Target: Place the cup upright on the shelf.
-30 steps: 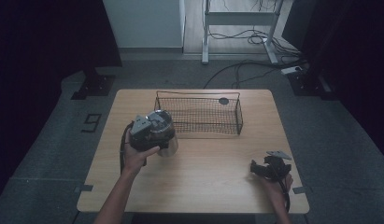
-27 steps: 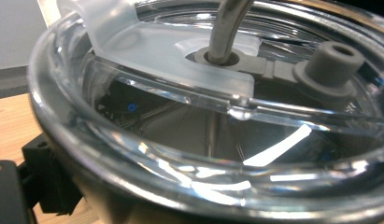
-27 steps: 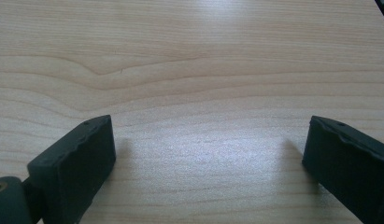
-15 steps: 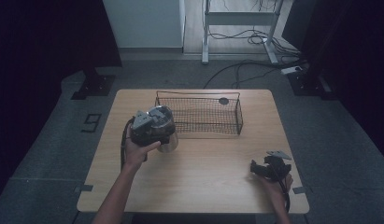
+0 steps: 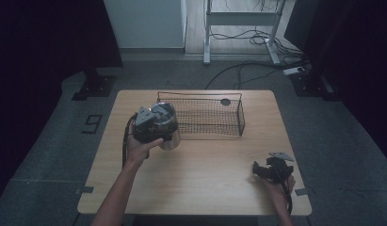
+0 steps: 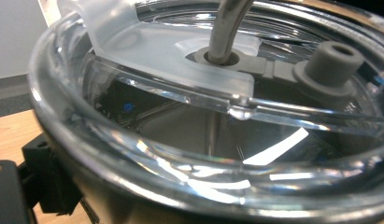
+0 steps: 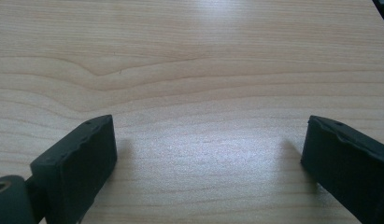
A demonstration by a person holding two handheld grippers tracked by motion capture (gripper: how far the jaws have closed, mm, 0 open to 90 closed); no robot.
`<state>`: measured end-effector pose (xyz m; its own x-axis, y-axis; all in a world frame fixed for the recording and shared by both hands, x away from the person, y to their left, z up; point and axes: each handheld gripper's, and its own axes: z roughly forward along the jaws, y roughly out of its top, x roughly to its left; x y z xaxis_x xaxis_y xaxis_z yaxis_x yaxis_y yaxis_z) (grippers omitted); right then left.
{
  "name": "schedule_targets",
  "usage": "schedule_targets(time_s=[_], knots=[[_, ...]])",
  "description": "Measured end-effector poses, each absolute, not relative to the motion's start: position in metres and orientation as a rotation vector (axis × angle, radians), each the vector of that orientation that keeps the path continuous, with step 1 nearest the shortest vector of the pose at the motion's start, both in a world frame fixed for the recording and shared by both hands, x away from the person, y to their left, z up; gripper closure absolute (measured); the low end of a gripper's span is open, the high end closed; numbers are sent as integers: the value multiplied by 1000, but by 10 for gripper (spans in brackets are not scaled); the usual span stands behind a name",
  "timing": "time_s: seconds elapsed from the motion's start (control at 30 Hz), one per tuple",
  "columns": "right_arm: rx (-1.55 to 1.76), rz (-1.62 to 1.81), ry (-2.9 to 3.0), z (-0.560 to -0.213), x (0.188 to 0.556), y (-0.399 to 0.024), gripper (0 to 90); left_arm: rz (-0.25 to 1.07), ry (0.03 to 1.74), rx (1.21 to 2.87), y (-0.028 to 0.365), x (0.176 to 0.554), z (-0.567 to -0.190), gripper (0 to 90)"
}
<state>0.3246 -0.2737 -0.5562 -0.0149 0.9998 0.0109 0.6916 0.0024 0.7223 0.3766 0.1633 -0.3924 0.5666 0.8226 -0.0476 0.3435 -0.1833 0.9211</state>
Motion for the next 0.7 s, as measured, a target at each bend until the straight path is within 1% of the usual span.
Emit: schedule_targets(time_s=[0.7], knots=[[1739,763,1761,-556,325,-274,31,591,986,1763,160,399,-383,39]])
